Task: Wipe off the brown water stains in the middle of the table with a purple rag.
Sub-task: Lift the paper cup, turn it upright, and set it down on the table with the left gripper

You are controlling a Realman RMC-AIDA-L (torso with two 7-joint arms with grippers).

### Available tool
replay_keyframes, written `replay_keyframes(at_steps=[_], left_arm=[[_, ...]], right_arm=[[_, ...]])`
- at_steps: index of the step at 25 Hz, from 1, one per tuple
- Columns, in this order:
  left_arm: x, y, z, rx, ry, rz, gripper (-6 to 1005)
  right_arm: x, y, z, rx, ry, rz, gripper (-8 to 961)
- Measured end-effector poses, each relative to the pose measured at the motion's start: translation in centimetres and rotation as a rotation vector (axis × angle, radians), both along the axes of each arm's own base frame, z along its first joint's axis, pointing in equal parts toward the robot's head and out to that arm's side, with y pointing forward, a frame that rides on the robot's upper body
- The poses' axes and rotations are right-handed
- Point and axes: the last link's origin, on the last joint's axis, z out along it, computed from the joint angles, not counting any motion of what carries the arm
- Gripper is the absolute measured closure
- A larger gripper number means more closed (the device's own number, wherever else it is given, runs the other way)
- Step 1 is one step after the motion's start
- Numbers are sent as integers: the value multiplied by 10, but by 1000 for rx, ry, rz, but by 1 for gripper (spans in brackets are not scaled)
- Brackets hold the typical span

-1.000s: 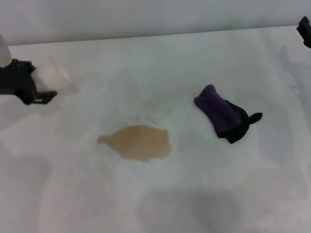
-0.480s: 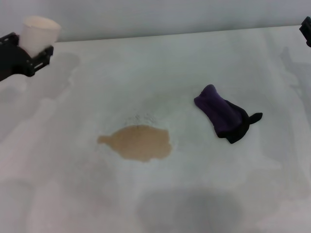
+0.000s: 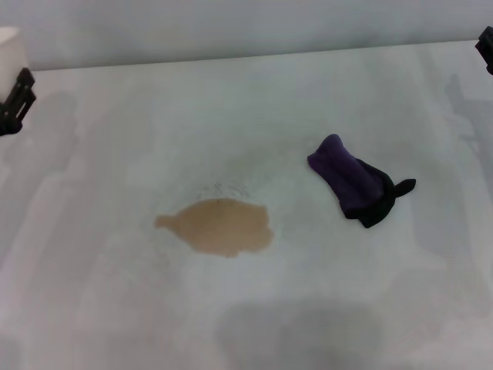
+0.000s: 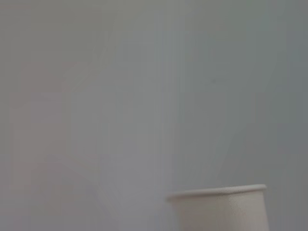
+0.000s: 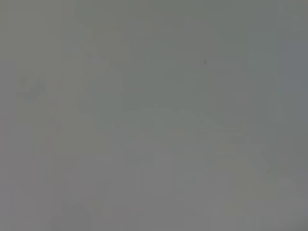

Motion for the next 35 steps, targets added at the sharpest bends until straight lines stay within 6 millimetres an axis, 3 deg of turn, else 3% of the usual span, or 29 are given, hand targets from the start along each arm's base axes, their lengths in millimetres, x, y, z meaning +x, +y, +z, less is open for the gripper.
replay_keyframes(at_steps=[10,21,35], left_arm=[[1,-10,-46,-24,87,114,373],[-6,-22,-65,-98,68,186,375],[-18,-41,-73,-124,50,238,378]], right_arm=[[-1,1,-1,-10,-8,8,80],[4,-6,-5,-19,19,-4,80],[5,-8,-5,-15,32,-4,81]])
